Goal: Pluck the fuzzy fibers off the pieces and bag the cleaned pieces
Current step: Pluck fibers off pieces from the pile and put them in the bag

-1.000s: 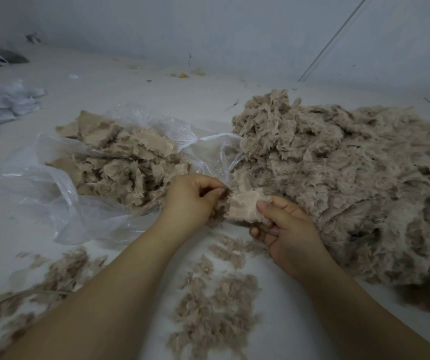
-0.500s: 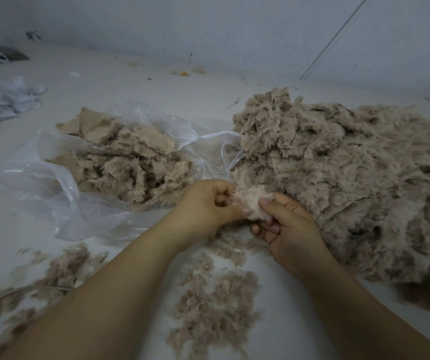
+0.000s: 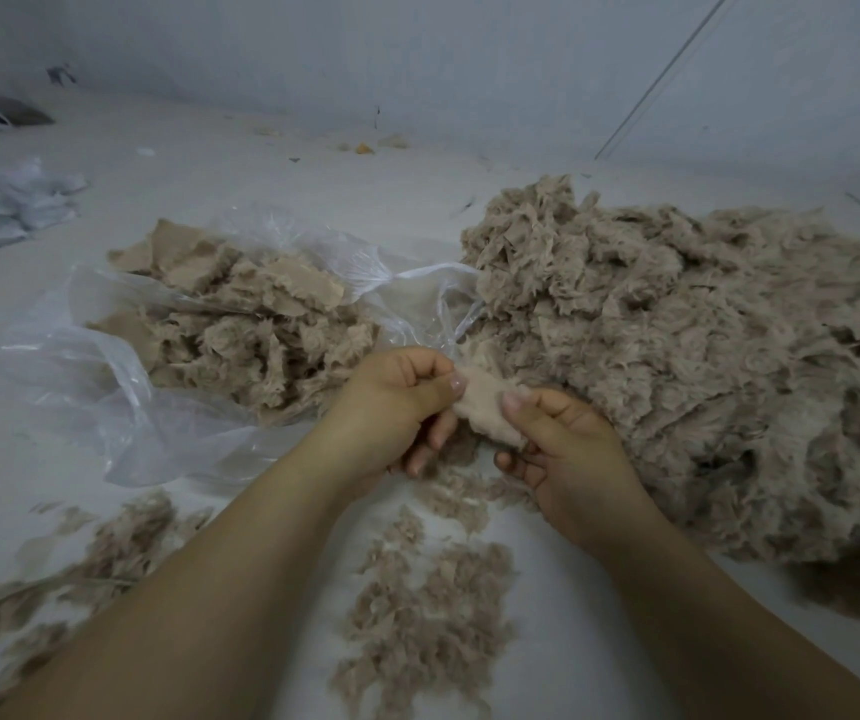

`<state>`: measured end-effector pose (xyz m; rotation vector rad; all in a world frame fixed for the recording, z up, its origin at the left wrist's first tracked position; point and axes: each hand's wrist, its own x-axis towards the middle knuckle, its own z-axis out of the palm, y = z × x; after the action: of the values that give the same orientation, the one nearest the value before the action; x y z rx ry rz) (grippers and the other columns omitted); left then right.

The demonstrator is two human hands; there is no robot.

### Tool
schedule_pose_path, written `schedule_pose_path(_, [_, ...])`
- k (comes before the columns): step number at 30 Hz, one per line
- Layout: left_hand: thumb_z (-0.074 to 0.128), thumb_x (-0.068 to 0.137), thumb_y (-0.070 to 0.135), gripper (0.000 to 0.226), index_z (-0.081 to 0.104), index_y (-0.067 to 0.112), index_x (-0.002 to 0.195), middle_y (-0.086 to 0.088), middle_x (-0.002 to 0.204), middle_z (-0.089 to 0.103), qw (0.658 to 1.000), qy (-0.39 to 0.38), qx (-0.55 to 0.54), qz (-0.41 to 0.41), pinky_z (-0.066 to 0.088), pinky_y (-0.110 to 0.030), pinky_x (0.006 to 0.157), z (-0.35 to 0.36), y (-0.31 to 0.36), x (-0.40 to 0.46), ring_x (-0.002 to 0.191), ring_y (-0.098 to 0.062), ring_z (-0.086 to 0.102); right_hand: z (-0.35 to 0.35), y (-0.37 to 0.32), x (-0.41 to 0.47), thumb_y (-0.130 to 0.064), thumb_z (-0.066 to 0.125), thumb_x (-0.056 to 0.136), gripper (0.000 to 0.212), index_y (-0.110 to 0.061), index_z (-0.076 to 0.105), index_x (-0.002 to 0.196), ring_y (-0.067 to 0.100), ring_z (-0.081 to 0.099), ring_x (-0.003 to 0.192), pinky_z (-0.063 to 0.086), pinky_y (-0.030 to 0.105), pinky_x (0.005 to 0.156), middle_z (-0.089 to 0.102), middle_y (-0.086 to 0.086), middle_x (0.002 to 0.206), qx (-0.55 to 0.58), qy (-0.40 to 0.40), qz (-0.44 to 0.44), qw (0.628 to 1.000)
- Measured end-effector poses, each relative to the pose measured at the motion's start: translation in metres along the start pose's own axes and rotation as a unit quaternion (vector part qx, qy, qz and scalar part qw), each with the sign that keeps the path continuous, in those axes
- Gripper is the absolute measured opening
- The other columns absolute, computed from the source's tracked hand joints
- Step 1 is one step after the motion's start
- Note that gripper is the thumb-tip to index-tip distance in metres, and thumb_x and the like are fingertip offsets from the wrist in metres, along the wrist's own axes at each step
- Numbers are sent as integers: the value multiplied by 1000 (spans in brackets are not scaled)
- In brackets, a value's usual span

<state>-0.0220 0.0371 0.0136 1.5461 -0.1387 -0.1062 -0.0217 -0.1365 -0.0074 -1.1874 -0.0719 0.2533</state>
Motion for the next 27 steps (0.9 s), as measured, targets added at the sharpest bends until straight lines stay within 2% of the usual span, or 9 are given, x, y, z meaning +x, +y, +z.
schedule_pose_path(4, [44, 100, 3, 21, 54, 12, 84, -10, 57, 57, 976, 139, -146, 80, 30, -18, 32, -6, 4, 4, 33, -19, 45, 0, 2, 2, -20, 60, 91, 30, -18, 75, 64, 6, 44, 48, 50, 21, 51, 43, -2, 52, 10, 29, -3, 1000])
schedule_pose_path(6, [42, 101, 0, 11, 46, 9, 104, -16, 81, 67, 938, 221, -215, 162, 45, -26, 40, -11, 8, 6, 48, -23, 58, 0, 2, 2, -20, 56, 94, 36, -18, 75, 64, 6, 43, 47, 51, 22, 54, 41, -4, 50, -3, 25, -4, 1000])
schedule_pose_path(8, [47, 99, -2, 27, 37, 12, 120, -19, 104, 68, 922, 252, -230, 180, 53, -31, 49, -12, 6, 7, 58, -26, 64, 0, 2, 2, -19, 55, 96, 38, -19, 75, 64, 6, 43, 47, 52, 21, 55, 39, -4, 51, -15, 20, -3, 1000])
schedule_pose_path(11, [58, 92, 0, 20, 51, 15, 104, -12, 87, 68, 957, 271, -4, 103, 46, -25, 42, -4, -4, 5, 52, -23, 59, -1, 3, 2, -17, 53, 98, 36, -17, 77, 72, 6, 44, 48, 52, 21, 56, 39, -3, 53, -17, 15, 3, 1000])
schedule_pose_path(14, [76, 81, 18, 18, 59, 26, 81, 8, 78, 61, 919, 209, 324, 81, 38, -10, 53, -3, -14, 9, 68, -7, 57, -3, 3, 3, -18, 54, 98, 30, -16, 80, 82, 6, 46, 51, 52, 21, 57, 41, -3, 55, -22, 2, 10, 1000])
schedule_pose_path(17, [77, 78, 35, 23, 58, 29, 89, 13, 79, 59, 887, 144, 435, 58, 37, -16, 54, -5, -16, 7, 72, -3, 56, -5, 4, 3, -18, 54, 98, 28, -17, 81, 90, 6, 46, 53, 52, 21, 59, 41, -3, 57, -30, -6, 12, 999])
schedule_pose_path(20, [71, 84, 23, 17, 59, 26, 96, 12, 81, 58, 879, 116, 458, 69, 41, -24, 60, -4, -17, 6, 76, -10, 56, -5, 4, 3, -18, 53, 99, 29, -18, 81, 93, 6, 45, 53, 52, 21, 59, 41, -4, 57, -40, -11, 10, 999])
schedule_pose_path(23, [67, 84, 4, 22, 60, 25, 83, 12, 74, 57, 904, 128, 392, 110, 43, -18, 60, -1, -15, 6, 66, -5, 55, -4, 4, 3, -17, 52, 99, 30, -19, 81, 92, 6, 44, 52, 52, 21, 59, 39, -4, 56, -46, -9, 11, 999])
schedule_pose_path(27, [67, 83, -3, 20, 65, 16, 80, 12, 76, 60, 920, 160, 306, 186, 43, -9, 61, 6, -10, 4, 74, -6, 58, -4, 2, 2, -16, 52, 100, 28, -17, 80, 95, 7, 44, 54, 52, 21, 60, 39, -3, 57, -44, -9, 16, 999])
